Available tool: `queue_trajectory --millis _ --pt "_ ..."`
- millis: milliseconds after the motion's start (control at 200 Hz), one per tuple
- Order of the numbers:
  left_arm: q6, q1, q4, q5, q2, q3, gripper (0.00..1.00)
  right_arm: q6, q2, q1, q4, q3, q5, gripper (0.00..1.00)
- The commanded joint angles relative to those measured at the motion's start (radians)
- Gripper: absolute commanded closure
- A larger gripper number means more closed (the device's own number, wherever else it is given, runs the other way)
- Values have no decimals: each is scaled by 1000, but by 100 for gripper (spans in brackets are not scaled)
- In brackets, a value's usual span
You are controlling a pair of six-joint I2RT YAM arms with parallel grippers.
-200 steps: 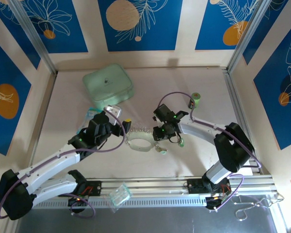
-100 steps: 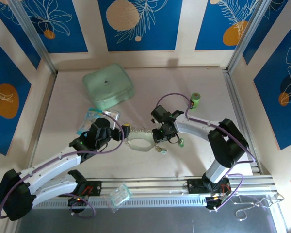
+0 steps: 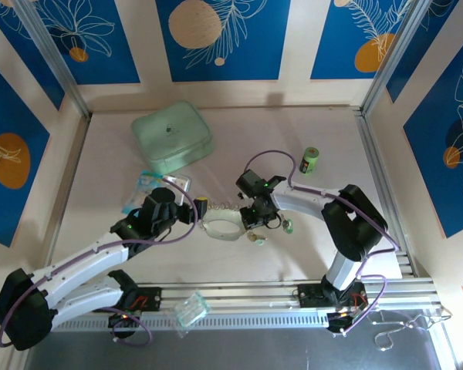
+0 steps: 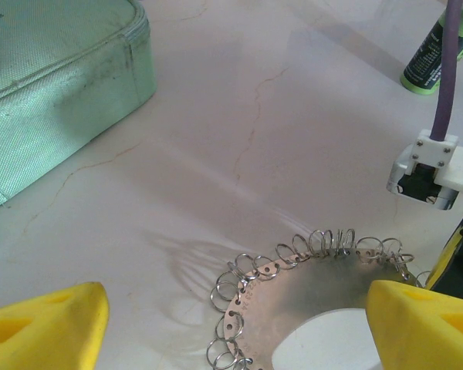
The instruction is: Put the keys on the keyring
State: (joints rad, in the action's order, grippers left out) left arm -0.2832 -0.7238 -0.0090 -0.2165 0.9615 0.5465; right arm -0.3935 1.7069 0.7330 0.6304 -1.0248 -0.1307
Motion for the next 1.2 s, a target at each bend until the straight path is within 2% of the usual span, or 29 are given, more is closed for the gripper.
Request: queue_trajectory --millis 0,200,595,730,875,1040,1195 --pt "1 8 5 11 2 21 14 1 13 6 24 -25 9 81" --pt "16 8 -4 6 0 29 14 3 19 6 35 -30 1 91" --pt "27 7 -14 0 -3 38 14 12 28 5 50 -40 0 91" --pt "35 8 -20 -2 -7 42 14 20 15 5 55 -44 -14 100" --pt "77 7 -30 -13 -17 59 15 79 -78 18 27 -36 -61 100" --pt "194 8 -37 -11 -20 90 16 222 -247 55 -103 23 -89 100" --pt "329 8 -18 30 -17 102 27 329 -376 54 -210 61 -51 100"
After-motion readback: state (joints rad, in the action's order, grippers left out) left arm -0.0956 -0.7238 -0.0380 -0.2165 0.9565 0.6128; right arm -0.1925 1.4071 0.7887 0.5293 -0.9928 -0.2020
